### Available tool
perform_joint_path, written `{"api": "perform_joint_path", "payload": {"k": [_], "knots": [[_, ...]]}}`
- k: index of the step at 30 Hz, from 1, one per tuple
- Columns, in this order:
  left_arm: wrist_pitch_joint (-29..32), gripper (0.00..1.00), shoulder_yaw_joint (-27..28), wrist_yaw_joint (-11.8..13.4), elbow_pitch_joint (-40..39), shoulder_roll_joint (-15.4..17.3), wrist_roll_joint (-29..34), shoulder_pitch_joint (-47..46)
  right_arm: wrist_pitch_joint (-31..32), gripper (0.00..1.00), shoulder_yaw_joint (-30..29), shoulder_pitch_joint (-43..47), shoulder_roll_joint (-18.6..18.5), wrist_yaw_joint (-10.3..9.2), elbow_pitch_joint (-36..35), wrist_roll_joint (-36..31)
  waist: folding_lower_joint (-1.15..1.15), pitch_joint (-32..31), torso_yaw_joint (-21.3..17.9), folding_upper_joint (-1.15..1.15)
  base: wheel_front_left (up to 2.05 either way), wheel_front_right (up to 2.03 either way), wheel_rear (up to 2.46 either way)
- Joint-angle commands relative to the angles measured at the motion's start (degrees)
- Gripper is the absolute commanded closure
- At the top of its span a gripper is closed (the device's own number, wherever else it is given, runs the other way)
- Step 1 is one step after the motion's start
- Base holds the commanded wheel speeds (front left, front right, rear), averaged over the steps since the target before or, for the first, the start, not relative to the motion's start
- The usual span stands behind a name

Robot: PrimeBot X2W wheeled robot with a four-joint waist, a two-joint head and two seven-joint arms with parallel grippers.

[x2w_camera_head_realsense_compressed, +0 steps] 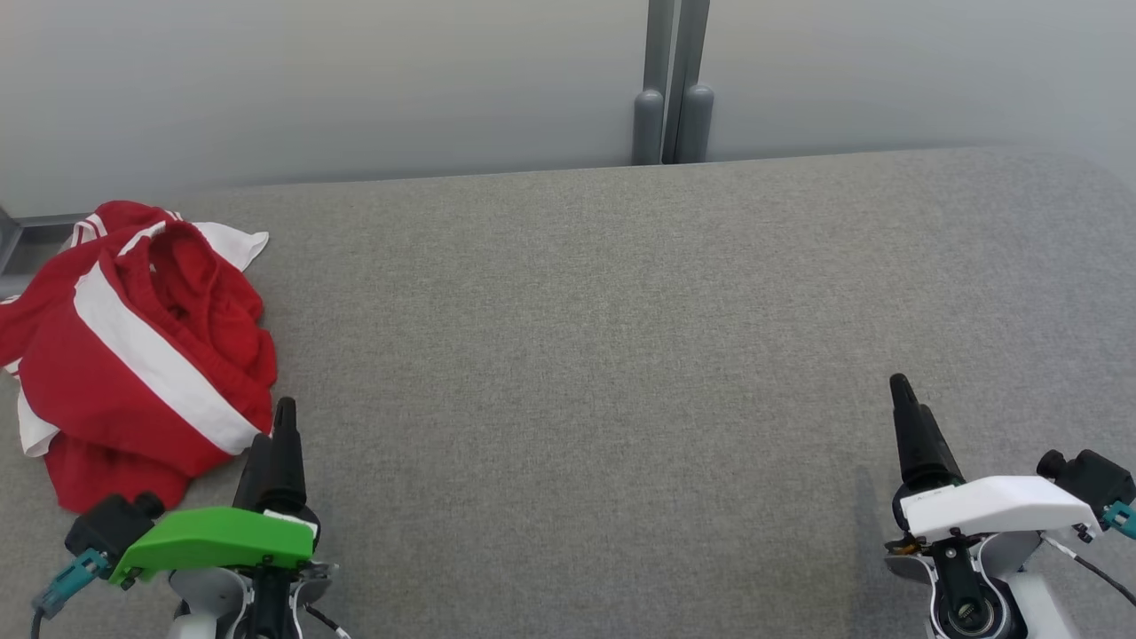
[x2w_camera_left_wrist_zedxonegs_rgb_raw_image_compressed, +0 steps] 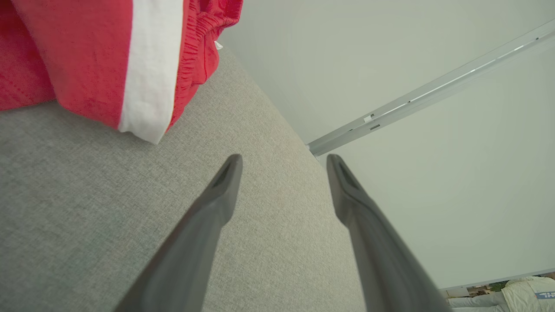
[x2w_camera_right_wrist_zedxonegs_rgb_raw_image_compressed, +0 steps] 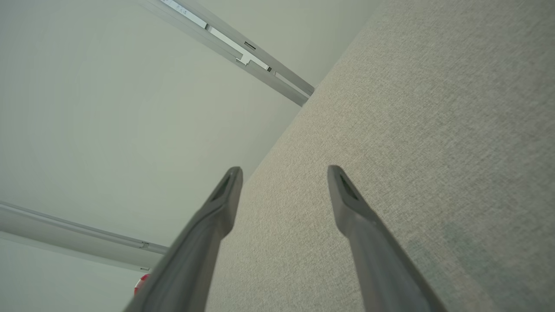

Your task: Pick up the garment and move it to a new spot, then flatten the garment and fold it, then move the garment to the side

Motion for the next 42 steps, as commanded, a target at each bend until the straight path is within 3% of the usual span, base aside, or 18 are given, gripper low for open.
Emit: {"api": "perform_joint_path", "payload": {"k": [1, 19, 28, 42], "knots": [[-0.6, 0.00, -0.3, 0.2, -0.7, 0.4, 2.0, -1.9, -0.6, 0.00, 0.0, -1.6, -0.4, 0.01, -0.5, -2.2, 0.00, 0.1, 0.1, 0.00, 0.00, 0.00, 0.00], [-4.3, 0.00, -5.9, 2.2, 0.2, 1.9, 24.4, -3.5, -2.2, 0.00, 0.6, -2.7, -0.5, 0.02, 0.2, -25.2, 0.00, 0.1, 1.5, 0.00, 0.00, 0.00, 0.00], [-6.0, 0.00, -7.3, 3.0, 0.8, 2.4, 30.3, -3.8, -1.7, 0.00, 0.6, -2.1, -0.6, 0.02, -0.2, -33.9, 0.00, -0.1, 1.9, 0.00, 0.00, 0.00, 0.00], [-8.2, 0.00, -9.8, 2.2, 1.6, 3.0, 37.3, -4.7, -1.8, 0.00, 0.5, -2.1, -0.6, 0.03, -0.7, -42.1, 0.00, 0.3, 2.2, 0.00, 0.00, 0.00, 0.00]]}}
